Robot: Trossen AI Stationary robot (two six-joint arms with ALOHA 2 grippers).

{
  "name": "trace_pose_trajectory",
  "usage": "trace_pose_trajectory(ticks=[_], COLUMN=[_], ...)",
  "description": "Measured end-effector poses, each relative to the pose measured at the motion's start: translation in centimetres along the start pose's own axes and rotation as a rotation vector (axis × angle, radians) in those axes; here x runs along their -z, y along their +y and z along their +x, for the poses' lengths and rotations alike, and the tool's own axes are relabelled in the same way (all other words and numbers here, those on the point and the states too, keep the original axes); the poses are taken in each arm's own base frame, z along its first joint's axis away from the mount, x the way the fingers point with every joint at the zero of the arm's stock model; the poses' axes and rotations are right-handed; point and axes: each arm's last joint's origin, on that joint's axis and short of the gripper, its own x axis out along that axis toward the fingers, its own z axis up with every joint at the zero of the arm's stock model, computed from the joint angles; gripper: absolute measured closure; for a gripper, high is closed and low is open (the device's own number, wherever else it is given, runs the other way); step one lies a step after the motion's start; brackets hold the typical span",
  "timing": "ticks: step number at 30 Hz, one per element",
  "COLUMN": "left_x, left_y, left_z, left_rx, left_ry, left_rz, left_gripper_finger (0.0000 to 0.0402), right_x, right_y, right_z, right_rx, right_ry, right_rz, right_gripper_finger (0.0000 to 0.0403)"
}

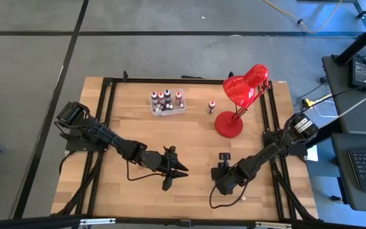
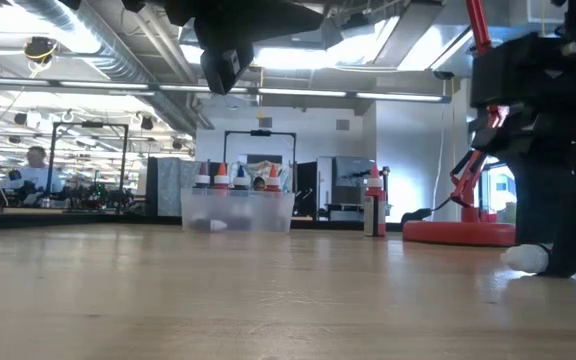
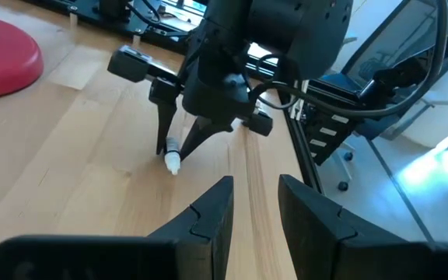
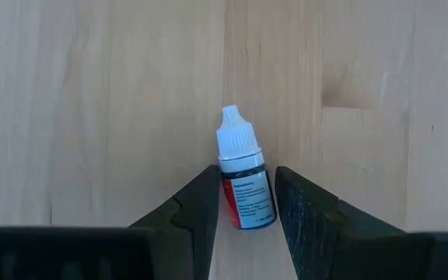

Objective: Pick & Place food coloring
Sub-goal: Put the small red food coloring bottle into the transparent bin

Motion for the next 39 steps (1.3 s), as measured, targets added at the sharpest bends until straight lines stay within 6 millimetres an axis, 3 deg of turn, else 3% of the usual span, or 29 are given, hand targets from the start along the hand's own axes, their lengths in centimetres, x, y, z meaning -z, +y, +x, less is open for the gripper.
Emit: trace_pose_trajectory(ticks=[20, 29, 33, 36, 39], left_x=[0.0, 0.0, -0.5, -1.6, -2.6], left_y=[0.0, 0.1, -0.1, -0.2, 0.1], left_z=[0.0, 0.0, -0.4, -1.4, -3.0], left_rx=[0.002, 0.001, 0.008, 0.018, 0.004], left_ry=[0.001, 0.0, -0.011, -0.009, 0.037], left_rz=[0.0, 0.104, 0.128, 0.146, 0.165], left_gripper_finger=[0.0302, 0.0302, 0.0302, 0.0302, 0.0302], right_x=[-0.2, -0.2, -0.3, -1.2, -3.4], right_y=[0.1, 0.1, 0.0, -0.4, -1.1], right_z=[0.1, 0.1, 0.1, -0.1, -0.8], right_rx=[-0.007, -0.003, 0.001, 0.0, -0.007], right_ry=[-0.021, -0.023, -0.023, -0.026, -0.062], right_rz=[0.037, 0.034, 0.041, 0.082, 0.114], right_gripper_finger=[0.0273, 0.0331, 0.0335, 0.033, 0.0328])
